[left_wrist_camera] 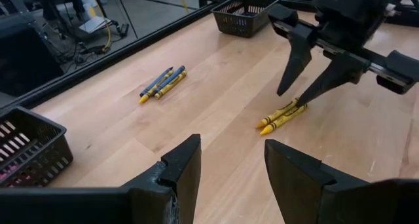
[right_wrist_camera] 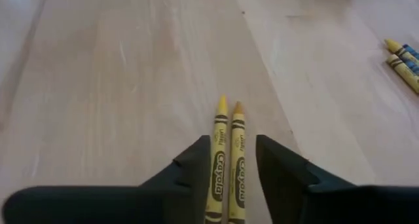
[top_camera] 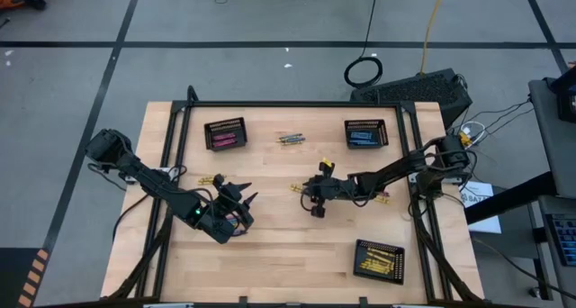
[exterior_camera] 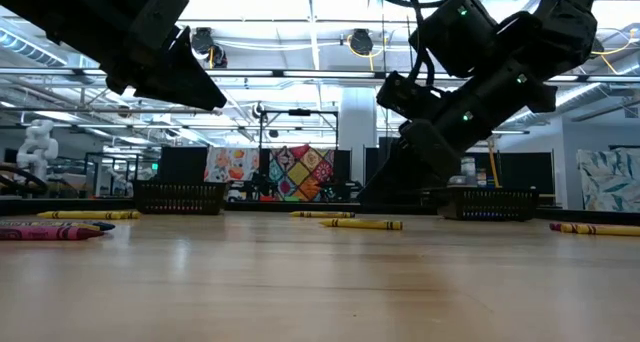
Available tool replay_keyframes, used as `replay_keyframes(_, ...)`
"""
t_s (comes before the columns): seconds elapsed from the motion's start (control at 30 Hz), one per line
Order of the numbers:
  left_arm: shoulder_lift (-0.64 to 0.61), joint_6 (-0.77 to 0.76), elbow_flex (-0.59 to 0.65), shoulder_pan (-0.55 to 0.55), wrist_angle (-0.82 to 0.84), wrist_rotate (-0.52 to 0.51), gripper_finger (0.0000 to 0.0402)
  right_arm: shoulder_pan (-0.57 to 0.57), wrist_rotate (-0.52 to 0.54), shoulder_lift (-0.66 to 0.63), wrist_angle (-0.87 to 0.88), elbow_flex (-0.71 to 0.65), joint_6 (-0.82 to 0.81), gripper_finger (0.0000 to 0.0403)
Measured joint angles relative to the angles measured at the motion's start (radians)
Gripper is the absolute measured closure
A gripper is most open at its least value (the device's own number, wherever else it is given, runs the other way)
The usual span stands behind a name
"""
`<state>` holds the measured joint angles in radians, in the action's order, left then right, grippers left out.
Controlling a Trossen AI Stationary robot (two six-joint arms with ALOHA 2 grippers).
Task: Sort crayons
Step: Put the yellow crayon into the bottom black bin
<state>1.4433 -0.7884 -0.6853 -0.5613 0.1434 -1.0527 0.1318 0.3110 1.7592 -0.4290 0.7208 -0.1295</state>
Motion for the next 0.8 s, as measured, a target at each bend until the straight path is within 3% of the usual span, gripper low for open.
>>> replay_keyframes(0.33, 0.000, 0.011, 0.000, 0.000, -0.002, 0.000, 0.0228, 0.000, 0.006, 0.000, 0.011, 0.000, -0.015, 0.0278)
replay_keyframes(0.47, 0.000, 0.011, 0.000, -0.001, -0.002, 0.000, 0.0228, -0.010, 0.080, 0.000, 0.054, 0.000, -0.024, 0.0284)
replay_keyframes(0.67, 0.000, 0.012, 0.000, -0.001, -0.002, 0.000, 0.0228, -0.034, -0.001, 0.001, 0.062, 0.000, -0.051, 0.0279)
replay_keyframes(0.8, 0.000, 0.012, 0.000, -0.001, -0.001, 0.000, 0.0228, -0.037, -0.001, 0.001, 0.051, 0.000, -0.061, 0.0273)
